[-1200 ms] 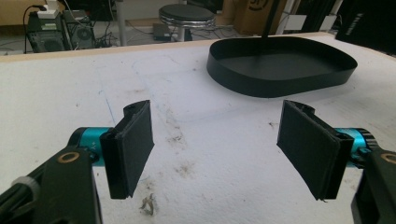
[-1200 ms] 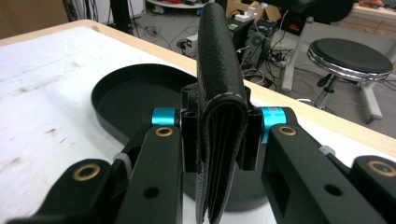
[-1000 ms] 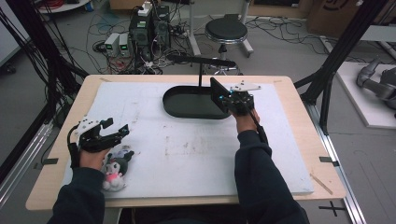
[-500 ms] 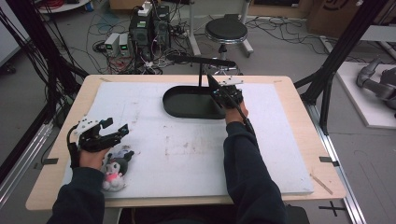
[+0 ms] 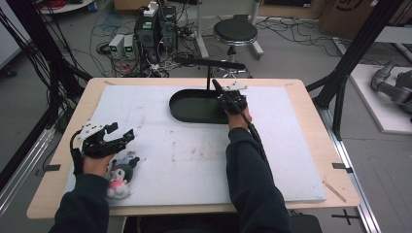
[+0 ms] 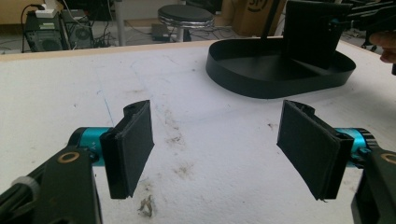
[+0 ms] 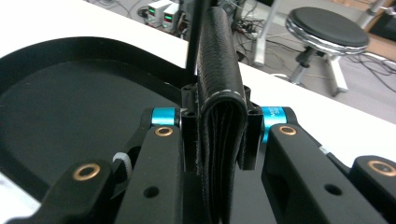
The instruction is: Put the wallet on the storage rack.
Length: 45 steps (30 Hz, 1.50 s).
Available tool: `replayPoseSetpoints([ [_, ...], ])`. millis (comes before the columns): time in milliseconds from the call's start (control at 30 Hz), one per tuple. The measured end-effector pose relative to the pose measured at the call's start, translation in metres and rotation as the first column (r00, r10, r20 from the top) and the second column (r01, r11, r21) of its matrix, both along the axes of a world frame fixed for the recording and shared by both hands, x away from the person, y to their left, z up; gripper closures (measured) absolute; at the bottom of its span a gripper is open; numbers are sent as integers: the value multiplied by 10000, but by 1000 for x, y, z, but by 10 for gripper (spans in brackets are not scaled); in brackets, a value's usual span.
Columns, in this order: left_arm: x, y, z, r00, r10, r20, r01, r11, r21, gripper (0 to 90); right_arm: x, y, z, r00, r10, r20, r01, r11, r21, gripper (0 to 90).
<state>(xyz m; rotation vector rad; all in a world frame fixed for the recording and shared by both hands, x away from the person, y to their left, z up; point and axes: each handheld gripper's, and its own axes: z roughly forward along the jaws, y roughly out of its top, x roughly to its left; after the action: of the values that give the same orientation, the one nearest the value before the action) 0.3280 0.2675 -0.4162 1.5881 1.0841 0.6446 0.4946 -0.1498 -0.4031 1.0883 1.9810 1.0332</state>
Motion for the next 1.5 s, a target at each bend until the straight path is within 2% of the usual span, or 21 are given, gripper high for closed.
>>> replayPoseSetpoints([
  [100, 0, -1, 0, 10000, -10, -3, 10, 10000, -26, 266, 0, 4, -3, 9998, 129, -126, -125, 9995, 293, 763],
  [200, 0, 0, 0, 10000, -10, -3, 10, 10000, -6, 266, -1, 12, -7, 9989, 446, -174, -444, 9989, 132, 745],
  [267, 0, 0, 0, 10000, 5, -2, -5, 10000, -14, 266, -1, 14, -9, 9983, 540, -225, -536, 9984, 185, 707],
  [400, 0, 0, 0, 10000, 0, -9, 0, 10000, -4, 266, 1, 13, -11, 9937, 967, -560, -906, 9905, 1036, 602],
  [567, 0, 0, 0, 10000, 9, -9, -9, 10000, 3, 267, 2, 13, -13, 9882, 1322, -777, -1207, 9831, 1375, 545],
  [633, 0, 0, 0, 10000, 8, -3, -8, 10000, 2, 266, 3, 13, -14, 9857, 1482, -797, -1343, 9782, 1584, 496],
  [767, 0, 0, 0, 10000, 10, -1, -10, 10000, -9, 267, 3, 17, -17, 9843, 1607, -728, -1491, 9783, 1441, 404],
  [933, 0, 0, 0, 10000, 26, -29, -26, 10000, -23, 267, 1, 16, -13, 9835, 1672, -686, -1556, 9764, 1498, 349],
  [1033, 0, 0, 0, 10000, 22, -36, -22, 10000, -32, 267, -1, 8, -5, 9852, 1612, -583, -1499, 9751, 1633, 335],
  [1200, 0, 0, 0, 10000, 20, -37, -20, 10000, -5, 267, -8, -11, 13, 9859, 1628, -375, -1560, 9776, 1413, 349],
  [1300, 1, 0, 0, 10000, 18, -65, -18, 10000, -1, 267, -14, -21, 19, 9832, 1747, -530, -1706, 9825, 745, 373],
  [1367, 0, 0, 0, 10000, 21, -38, -21, 10000, -3, 267, -18, -28, 21, 9802, 1849, -702, -1795, 9807, 775, 351],
  [1433, 0, 1, 0, 10000, 50, -44, -50, 10000, -54, 267, -21, -35, 25, 9742, 2003, -1041, -1898, 9765, 1023, 319],
  [1467, 0, 1, 0, 10000, 56, -64, -56, 10000, -36, 267, -24, -39, 26, 9723, 2069, -1088, -1947, 9743, 1128, 318],
  [1500, 1, 2, -1, 9999, 49, -92, -49, 10000, -60, 267, -29, -43, 28, 9711, 2193, -941, -2089, 9719, 1088, 318],
])
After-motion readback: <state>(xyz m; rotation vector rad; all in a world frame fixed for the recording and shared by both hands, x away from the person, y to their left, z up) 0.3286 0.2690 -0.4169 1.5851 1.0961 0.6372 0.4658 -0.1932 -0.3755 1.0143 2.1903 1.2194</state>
